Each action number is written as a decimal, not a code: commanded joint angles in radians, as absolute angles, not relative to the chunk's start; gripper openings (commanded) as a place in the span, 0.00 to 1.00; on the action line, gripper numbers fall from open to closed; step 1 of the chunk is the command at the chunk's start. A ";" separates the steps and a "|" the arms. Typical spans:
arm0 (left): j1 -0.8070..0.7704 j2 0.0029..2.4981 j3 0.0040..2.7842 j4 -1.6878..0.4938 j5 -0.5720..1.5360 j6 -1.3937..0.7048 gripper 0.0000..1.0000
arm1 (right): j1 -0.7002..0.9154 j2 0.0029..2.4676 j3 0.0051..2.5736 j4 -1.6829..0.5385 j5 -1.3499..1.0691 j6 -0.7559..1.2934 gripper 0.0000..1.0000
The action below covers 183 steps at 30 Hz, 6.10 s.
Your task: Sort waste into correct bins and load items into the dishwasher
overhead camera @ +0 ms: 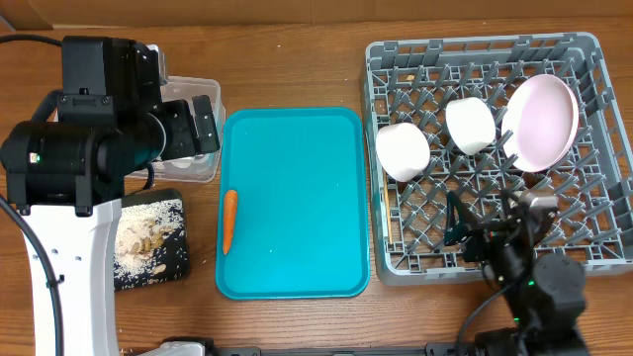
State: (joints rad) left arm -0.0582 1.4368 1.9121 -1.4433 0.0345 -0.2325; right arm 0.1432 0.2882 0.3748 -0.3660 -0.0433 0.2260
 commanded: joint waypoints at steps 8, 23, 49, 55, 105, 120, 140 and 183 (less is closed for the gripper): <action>-0.055 1.440 1.913 -1.439 0.044 -0.240 1.00 | 0.136 0.160 0.072 -0.027 -0.077 0.283 1.00; -0.055 1.440 1.913 -1.439 0.045 -0.240 1.00 | 0.137 0.002 0.008 -0.032 -0.088 0.285 1.00; -0.055 1.440 1.913 -1.439 0.044 -0.240 1.00 | 0.137 0.003 0.008 -0.076 -0.088 0.286 1.00; -0.069 1.405 1.906 -1.439 0.042 -0.240 1.00 | 0.137 0.003 0.008 -0.076 -0.088 0.286 1.00; -0.111 0.004 0.005 -0.077 0.000 -0.164 1.00 | 0.137 0.003 0.008 -0.076 -0.088 0.286 1.00; -0.111 0.004 0.005 -0.076 0.001 -0.164 1.00 | 0.137 0.003 0.008 -0.076 -0.088 0.286 1.00; -0.111 0.004 0.005 -0.076 0.001 -0.164 1.00 | 0.137 0.003 0.008 -0.076 -0.088 0.285 1.00; -0.111 0.004 0.005 -0.076 0.001 -0.164 1.00 | 0.137 0.003 0.008 -0.076 -0.088 0.286 1.00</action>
